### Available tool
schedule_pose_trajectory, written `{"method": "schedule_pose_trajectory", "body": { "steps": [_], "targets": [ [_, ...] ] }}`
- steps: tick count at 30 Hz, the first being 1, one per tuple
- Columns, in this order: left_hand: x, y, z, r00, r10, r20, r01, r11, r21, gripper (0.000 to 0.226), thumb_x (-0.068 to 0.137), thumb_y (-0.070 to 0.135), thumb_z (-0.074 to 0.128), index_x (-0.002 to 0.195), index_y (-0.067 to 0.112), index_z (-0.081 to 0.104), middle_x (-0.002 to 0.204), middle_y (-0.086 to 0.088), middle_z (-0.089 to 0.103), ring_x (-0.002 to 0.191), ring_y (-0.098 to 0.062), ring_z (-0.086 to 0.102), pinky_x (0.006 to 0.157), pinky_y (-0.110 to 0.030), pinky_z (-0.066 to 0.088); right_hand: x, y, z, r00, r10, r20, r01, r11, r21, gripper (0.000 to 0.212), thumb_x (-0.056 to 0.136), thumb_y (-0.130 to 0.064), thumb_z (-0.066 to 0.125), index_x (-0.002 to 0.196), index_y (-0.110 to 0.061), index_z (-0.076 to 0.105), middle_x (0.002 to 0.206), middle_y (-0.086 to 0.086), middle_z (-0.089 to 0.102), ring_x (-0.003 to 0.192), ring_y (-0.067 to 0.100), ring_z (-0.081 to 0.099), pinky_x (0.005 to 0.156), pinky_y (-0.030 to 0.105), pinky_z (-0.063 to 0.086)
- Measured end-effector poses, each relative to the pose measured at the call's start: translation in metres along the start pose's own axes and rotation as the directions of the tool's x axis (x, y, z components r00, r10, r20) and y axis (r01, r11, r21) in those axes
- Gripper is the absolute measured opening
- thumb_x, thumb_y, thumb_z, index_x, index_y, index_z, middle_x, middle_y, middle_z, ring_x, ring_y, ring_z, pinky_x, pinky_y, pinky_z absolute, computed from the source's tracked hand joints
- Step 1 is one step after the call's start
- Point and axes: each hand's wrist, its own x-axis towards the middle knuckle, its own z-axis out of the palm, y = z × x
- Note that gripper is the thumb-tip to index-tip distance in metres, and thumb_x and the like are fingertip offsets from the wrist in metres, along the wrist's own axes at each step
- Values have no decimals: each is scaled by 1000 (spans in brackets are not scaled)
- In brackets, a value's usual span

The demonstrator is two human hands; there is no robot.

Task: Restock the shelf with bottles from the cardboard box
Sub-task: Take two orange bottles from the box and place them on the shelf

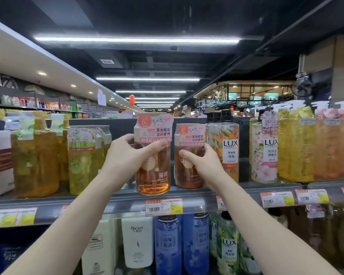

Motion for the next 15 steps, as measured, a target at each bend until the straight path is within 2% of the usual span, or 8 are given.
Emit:
{"method": "schedule_pose_trajectory", "body": {
  "steps": [3,6,8,11,13,15],
  "targets": [
    [6,-6,-2,1000,0,2,0,1000,-4,47,66,57,87,105,32,77,95,13,80,91,-10,75,81,-42,64,6,-2,0,998,35,54,-28,992,-119,43,88,-39,82,126,-30,63,116,-14,72,103,1,66,80,20,50],
    [10,-13,-5,1000,5,17,-5,1000,-13,48,66,58,86,106,33,76,96,13,80,92,-9,75,81,-41,63,11,-1,2,999,41,-9,-42,967,-253,57,82,-47,84,129,-26,61,119,-11,71,110,12,67,86,28,52],
    [11,-17,-6,1000,13,25,-12,1000,-25,59,57,65,83,106,33,76,96,14,79,93,-9,75,80,-39,63,7,0,7,997,57,-47,-70,934,-350,65,81,-42,87,131,-18,55,120,-8,63,111,16,62,88,30,50],
    [14,-22,-6,999,25,29,-24,999,-29,69,49,71,81,107,34,76,96,15,79,93,-7,74,77,-35,62,5,7,9,994,66,-91,-97,913,-396,62,84,-33,87,132,-20,51,120,-5,55,107,16,53,81,26,44],
    [15,-23,-7,999,24,34,-23,999,-29,67,49,71,82,105,34,76,94,17,79,91,-6,75,76,-33,61,8,10,11,993,61,-100,-97,908,-408,62,85,-33,86,134,-19,51,129,0,60,108,17,54,82,26,46],
    [14,-24,-7,999,28,37,-27,999,-29,67,50,71,82,105,34,76,95,17,80,90,-5,75,79,-36,62,13,8,15,993,66,-94,-102,885,-453,71,87,-36,83,142,-14,45,140,7,60,115,22,58,91,32,51]
  ]
}}
